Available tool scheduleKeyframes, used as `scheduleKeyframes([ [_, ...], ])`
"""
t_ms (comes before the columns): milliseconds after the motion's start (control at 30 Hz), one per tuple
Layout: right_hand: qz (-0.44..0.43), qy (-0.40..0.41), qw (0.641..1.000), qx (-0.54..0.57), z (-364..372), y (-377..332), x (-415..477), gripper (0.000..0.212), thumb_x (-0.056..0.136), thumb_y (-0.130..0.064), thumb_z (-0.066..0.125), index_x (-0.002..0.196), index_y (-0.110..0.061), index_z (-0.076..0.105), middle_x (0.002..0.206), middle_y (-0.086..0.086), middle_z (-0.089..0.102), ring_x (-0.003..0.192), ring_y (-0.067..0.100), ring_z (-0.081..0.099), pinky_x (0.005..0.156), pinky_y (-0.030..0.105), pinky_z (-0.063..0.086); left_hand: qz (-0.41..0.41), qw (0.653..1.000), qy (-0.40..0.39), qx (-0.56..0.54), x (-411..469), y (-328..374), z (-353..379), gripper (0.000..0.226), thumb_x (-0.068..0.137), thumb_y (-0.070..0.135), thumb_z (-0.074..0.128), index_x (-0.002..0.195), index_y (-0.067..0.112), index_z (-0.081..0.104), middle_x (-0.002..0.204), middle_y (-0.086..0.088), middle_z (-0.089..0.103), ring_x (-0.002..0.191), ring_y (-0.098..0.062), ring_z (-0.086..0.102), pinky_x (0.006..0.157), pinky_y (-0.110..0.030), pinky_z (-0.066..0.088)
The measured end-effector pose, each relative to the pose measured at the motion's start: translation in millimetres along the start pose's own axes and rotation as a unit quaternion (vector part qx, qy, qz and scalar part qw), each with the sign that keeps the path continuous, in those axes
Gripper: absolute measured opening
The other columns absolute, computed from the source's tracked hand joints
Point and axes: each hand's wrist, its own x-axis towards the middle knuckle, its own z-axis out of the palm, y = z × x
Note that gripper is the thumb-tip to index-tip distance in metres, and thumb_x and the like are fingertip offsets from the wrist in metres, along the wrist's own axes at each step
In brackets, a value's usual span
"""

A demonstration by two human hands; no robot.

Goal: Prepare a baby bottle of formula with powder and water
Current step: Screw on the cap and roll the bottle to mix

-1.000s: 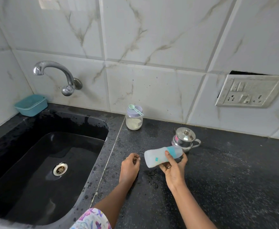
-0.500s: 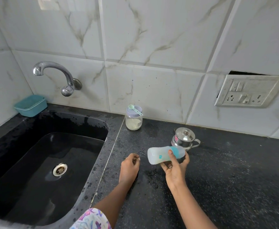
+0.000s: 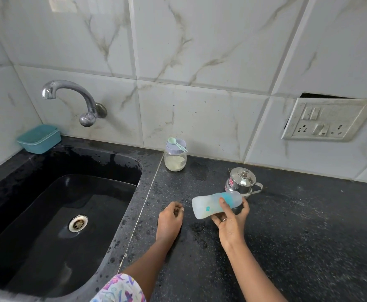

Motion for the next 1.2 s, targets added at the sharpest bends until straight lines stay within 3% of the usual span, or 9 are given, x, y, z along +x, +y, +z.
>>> scheduleKeyframes([
  [67, 0.004, 0.004, 1.0, 0.016, 0.0, 1.5, 0.6, 0.065, 0.082, 0.002, 0.065, 0.13, -0.034, 0.037, 0.123, 0.005, 0.053, 0.106, 0.024, 0.058, 0.079, 0.052, 0.053, 0.001, 1.0, 0.001, 0.0, -0.4, -0.6, 0.2, 0.013, 0.092, 0.021, 0.055, 0.101, 0.015, 0.062, 0.088, 0.002, 0.065, 0.083, -0.012, 0.059, 0.072, -0.02, 0.043],
  [200, -0.001, -0.04, 0.998, -0.045, 2.7, -2.1, -3.2, 0.07, 0.08, 0.007, 0.064, 0.13, -0.034, 0.037, 0.11, 0.006, 0.06, 0.102, 0.025, 0.061, 0.083, 0.054, 0.052, 0.004, 1.0, 0.004, 0.0, 0.1, 0.4, -0.2, 0.013, 0.092, 0.02, 0.054, 0.101, 0.015, 0.062, 0.089, 0.002, 0.065, 0.084, -0.012, 0.059, 0.073, -0.021, 0.044],
  [333, -0.004, -0.001, 1.0, 0.004, 1.7, -0.6, 0.1, 0.066, 0.082, 0.003, 0.064, 0.127, -0.036, 0.036, 0.117, 0.004, 0.055, 0.103, 0.022, 0.059, 0.079, 0.051, 0.053, 0.0, 1.0, 0.001, -0.003, 0.4, 0.1, 0.4, 0.013, 0.092, 0.02, 0.054, 0.101, 0.016, 0.062, 0.088, 0.002, 0.065, 0.083, -0.011, 0.06, 0.072, -0.021, 0.045],
  [467, 0.0, -0.048, 0.997, -0.064, 1.9, -0.7, -3.8, 0.073, 0.079, 0.007, 0.066, 0.132, -0.034, 0.036, 0.112, 0.008, 0.06, 0.104, 0.026, 0.061, 0.085, 0.054, 0.052, 0.003, 1.0, 0.004, -0.001, 0.9, -0.9, 0.0, 0.013, 0.092, 0.02, 0.055, 0.101, 0.015, 0.063, 0.089, 0.003, 0.065, 0.084, -0.012, 0.06, 0.075, -0.023, 0.047],
  [600, -0.001, 0.004, 1.0, 0.009, 0.8, 1.1, -0.4, 0.064, 0.082, 0.003, 0.064, 0.125, -0.035, 0.037, 0.119, 0.005, 0.054, 0.109, 0.027, 0.057, 0.078, 0.052, 0.053, 0.002, 1.0, 0.002, -0.002, 0.0, -0.4, 0.3, 0.013, 0.092, 0.02, 0.054, 0.101, 0.016, 0.062, 0.088, 0.003, 0.065, 0.083, -0.012, 0.06, 0.073, -0.022, 0.046],
  [733, 0.002, -0.045, 0.997, -0.055, 1.0, 0.0, -4.0, 0.073, 0.08, 0.007, 0.065, 0.132, -0.034, 0.036, 0.11, 0.005, 0.061, 0.106, 0.027, 0.06, 0.083, 0.054, 0.052, 0.003, 1.0, 0.004, -0.001, 0.6, -1.4, 0.1, 0.013, 0.092, 0.02, 0.055, 0.101, 0.015, 0.063, 0.087, 0.004, 0.064, 0.082, -0.011, 0.06, 0.073, -0.021, 0.045],
  [900, -0.006, 0.0, 1.0, 0.004, 0.0, -0.1, -0.5, 0.068, 0.082, 0.004, 0.064, 0.127, -0.037, 0.035, 0.12, 0.006, 0.054, 0.105, 0.023, 0.058, 0.083, 0.053, 0.052, 0.004, 1.0, 0.001, 0.001, 0.3, -1.0, 0.7, 0.014, 0.092, 0.021, 0.055, 0.102, 0.015, 0.063, 0.085, 0.004, 0.063, 0.08, -0.01, 0.059, 0.07, -0.02, 0.044],
  [1033, -0.002, -0.041, 0.998, -0.056, 1.5, -3.4, -3.9, 0.074, 0.08, 0.008, 0.064, 0.132, -0.034, 0.035, 0.109, 0.006, 0.059, 0.104, 0.025, 0.059, 0.086, 0.055, 0.051, 0.004, 1.0, 0.003, 0.002, 1.0, -0.5, 0.4, 0.014, 0.092, 0.02, 0.055, 0.103, 0.015, 0.062, 0.087, 0.004, 0.063, 0.083, -0.011, 0.059, 0.073, -0.02, 0.044],
  [1200, -0.001, 0.007, 0.999, 0.033, 4.1, 1.6, 0.1, 0.063, 0.084, 0.002, 0.063, 0.127, -0.034, 0.035, 0.122, 0.006, 0.052, 0.105, 0.024, 0.058, 0.078, 0.051, 0.053, 0.003, 1.0, 0.002, 0.001, -0.6, 0.0, -0.4, 0.014, 0.092, 0.021, 0.054, 0.103, 0.015, 0.062, 0.088, 0.004, 0.064, 0.083, -0.011, 0.059, 0.073, -0.02, 0.043],
])
